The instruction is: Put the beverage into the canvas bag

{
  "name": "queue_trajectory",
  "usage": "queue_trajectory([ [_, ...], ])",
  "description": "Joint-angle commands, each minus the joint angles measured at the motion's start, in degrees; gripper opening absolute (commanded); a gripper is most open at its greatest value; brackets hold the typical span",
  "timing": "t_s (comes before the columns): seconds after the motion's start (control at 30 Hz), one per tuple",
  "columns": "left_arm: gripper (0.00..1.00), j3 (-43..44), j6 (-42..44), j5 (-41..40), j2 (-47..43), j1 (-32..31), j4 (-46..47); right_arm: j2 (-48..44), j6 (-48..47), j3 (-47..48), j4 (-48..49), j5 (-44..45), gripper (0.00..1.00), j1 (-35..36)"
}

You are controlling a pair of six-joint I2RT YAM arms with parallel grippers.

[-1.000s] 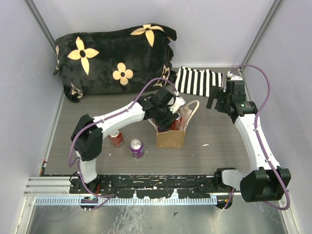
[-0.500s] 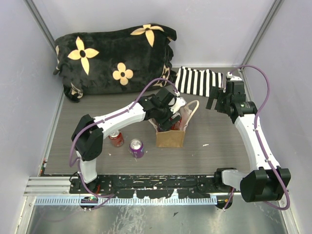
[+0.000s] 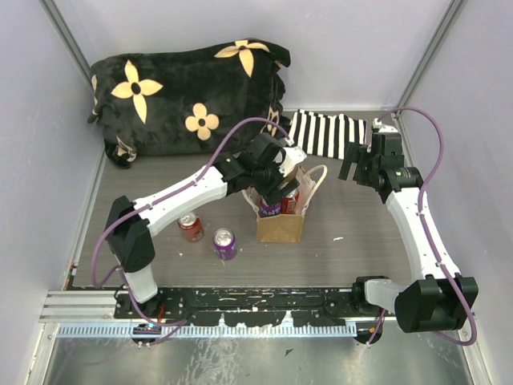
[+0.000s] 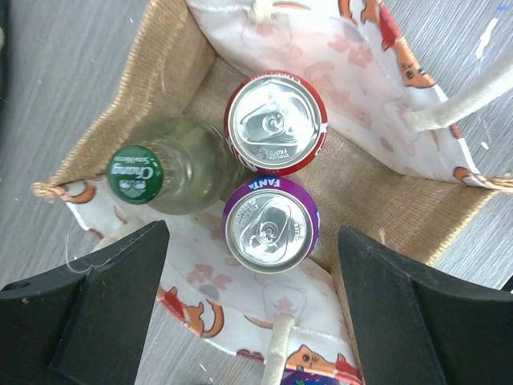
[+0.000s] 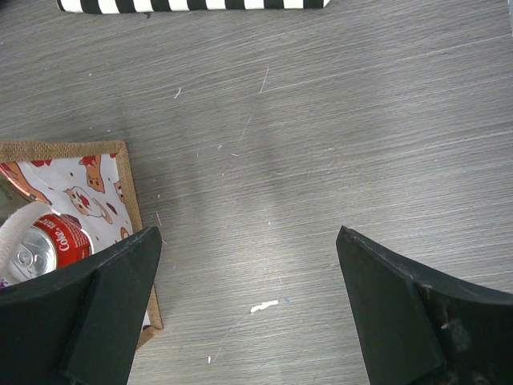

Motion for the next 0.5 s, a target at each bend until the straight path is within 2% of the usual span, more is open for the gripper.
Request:
queue_trajectory([
  [0.0,0.93,2.6,-0.4,0.8,-4.0,-0.4,1.1,-1.1,-0.3,1.7,1.7,-0.5,0.97,-0.3],
  [0.17,0.94,4.5,0.0,-0.6,-8.8,0.3,0.4,-0.6,-0.4,2.8,1.1,-0.6,0.97,-0.3],
  [0.23,0.95,5.6,0.2,-0.6,-11.4,2.6,-2.2,-0.3,-0.4,3.6,0.8,-0.7,0.97,-0.3],
  [0.47,0.99,7.1,1.6,1.4,-17.0,17.6,-17.7,0.2,-0.2,4.9,0.7,-1.6,0.97,-0.3],
])
